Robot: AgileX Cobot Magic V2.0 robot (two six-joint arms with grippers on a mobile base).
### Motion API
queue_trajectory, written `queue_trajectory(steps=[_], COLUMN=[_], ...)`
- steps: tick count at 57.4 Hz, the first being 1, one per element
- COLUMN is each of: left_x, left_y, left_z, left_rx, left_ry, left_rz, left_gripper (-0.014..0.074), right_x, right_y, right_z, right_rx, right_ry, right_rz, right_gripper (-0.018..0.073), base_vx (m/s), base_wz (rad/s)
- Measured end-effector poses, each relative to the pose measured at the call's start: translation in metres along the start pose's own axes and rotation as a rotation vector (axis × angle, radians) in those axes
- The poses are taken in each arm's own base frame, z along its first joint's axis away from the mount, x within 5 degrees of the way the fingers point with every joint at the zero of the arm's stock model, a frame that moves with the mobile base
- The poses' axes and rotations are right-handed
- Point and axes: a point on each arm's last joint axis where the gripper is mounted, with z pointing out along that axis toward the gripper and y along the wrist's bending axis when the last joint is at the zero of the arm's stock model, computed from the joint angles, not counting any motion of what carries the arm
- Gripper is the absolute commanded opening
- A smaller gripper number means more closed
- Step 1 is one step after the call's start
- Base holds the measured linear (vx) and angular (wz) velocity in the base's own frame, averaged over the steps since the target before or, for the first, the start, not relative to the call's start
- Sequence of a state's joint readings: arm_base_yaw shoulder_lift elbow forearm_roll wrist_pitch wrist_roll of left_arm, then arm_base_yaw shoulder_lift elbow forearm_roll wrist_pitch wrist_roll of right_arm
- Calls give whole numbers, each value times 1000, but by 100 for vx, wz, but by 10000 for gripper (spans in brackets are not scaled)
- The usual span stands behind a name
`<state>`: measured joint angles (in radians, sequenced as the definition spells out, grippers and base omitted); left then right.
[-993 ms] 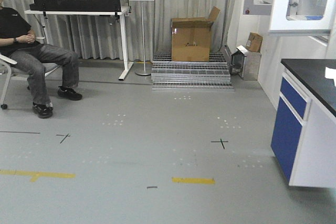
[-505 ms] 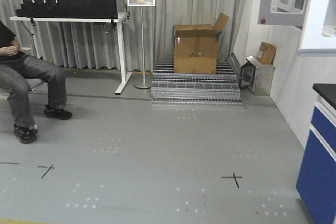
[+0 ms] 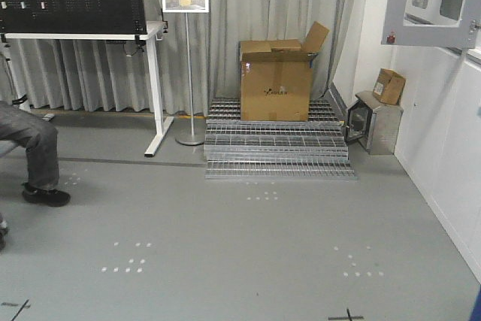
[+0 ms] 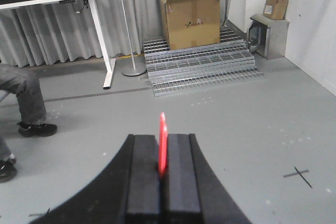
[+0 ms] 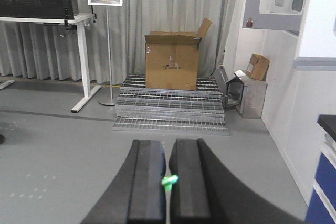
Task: Sort red and green spoons into left cabinet
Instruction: 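Drive the base away from the bench toward the white cabinet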
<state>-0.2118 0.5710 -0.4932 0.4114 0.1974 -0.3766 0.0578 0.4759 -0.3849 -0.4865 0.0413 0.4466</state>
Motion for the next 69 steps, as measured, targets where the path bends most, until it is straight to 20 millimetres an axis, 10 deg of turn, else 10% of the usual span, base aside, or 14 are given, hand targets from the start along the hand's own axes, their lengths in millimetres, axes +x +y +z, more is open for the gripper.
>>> queue_trajectory(steps=[69], left_x=[1], left_y=[0], left_z=[0], left_rx=[-3], left_ry=[7], left_rz=[0], left_gripper=[-7], right_x=[0], right_y=[0], right_z=[0], right_rx=[1], right_ry=[2], right_rz=[0], right_gripper=[-3], base_vx=[68], base_wz=[-5])
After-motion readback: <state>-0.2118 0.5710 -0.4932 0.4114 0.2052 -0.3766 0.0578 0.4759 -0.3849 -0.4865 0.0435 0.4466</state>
